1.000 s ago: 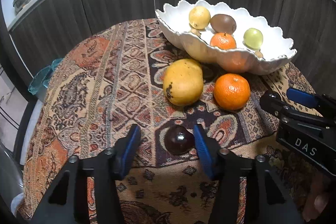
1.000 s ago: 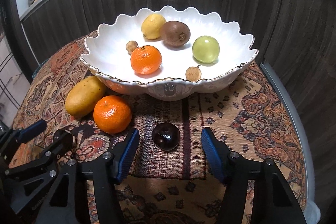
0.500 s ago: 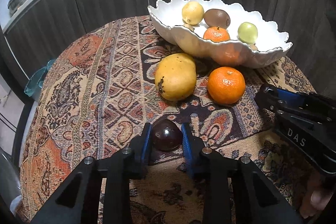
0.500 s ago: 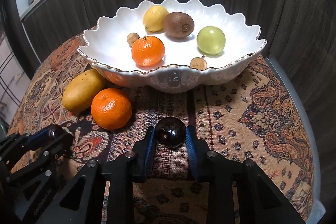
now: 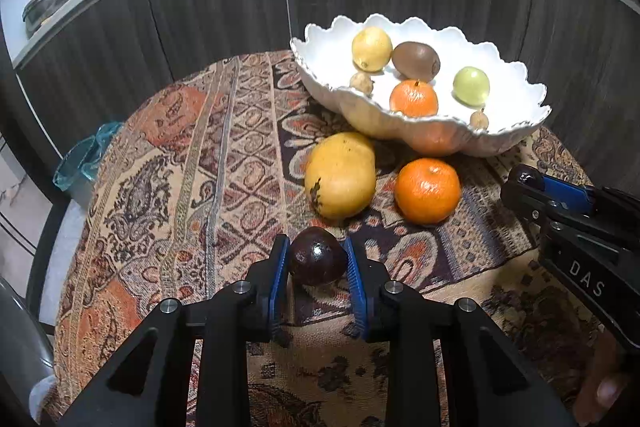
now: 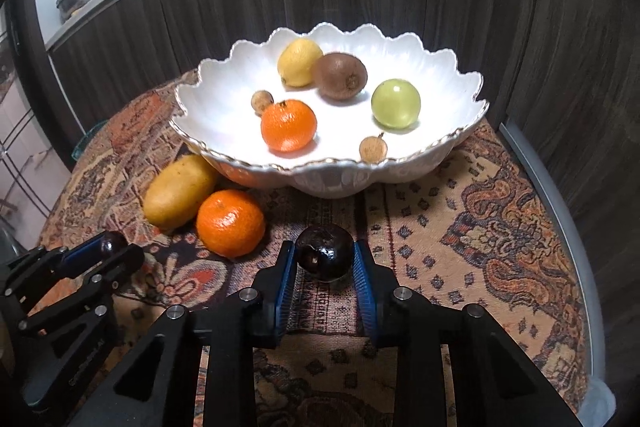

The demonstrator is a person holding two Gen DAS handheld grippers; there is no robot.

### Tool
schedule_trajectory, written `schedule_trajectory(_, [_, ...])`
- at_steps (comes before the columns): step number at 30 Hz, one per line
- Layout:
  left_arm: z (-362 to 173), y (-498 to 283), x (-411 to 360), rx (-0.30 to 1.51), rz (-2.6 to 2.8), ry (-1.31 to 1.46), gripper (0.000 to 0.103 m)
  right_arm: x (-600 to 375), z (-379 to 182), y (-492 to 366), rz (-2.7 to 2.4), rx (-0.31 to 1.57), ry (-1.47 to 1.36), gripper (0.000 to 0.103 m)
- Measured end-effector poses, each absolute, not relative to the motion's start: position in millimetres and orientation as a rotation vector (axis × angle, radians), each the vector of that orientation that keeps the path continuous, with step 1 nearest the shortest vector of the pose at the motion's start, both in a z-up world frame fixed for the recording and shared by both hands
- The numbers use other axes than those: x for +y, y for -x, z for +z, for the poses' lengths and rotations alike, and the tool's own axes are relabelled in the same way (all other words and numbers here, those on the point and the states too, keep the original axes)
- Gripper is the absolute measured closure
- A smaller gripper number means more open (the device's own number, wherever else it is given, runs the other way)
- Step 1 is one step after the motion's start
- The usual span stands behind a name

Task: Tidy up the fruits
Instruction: 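Grasp a dark plum with the left tool while the right tool grasps the other plum, then carry both plums over the white bowl and open both tools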

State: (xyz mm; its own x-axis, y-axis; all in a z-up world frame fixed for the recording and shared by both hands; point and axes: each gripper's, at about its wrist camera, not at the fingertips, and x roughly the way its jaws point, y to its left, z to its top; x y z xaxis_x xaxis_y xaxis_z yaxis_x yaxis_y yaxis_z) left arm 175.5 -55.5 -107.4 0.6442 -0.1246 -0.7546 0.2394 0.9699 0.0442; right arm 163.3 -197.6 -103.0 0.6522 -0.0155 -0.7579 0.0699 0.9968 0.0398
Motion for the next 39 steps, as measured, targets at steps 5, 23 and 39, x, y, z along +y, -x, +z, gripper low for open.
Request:
schedule_trajectory(5, [-97.5, -174.1, -60.2, 0.828, -0.217, -0.143, 0.075, -202.8, -93.0, -160.0, -0.052, 0.837, -0.077, 0.073])
schedule_trajectory(23, [-36.2, -195.0, -82.9, 0.696, -0.25, -0.146, 0.075, -221.7, -44.0, -159.6, -0.078, 0.722, -0.086, 0.073])
schedule_trajectory(39, [-8.3, -238.7, -102.1, 0.636, -0.271, -0.161, 0.075, -241.0, -10.2, -188.8, -0.107, 0.649, -0.078, 0.073])
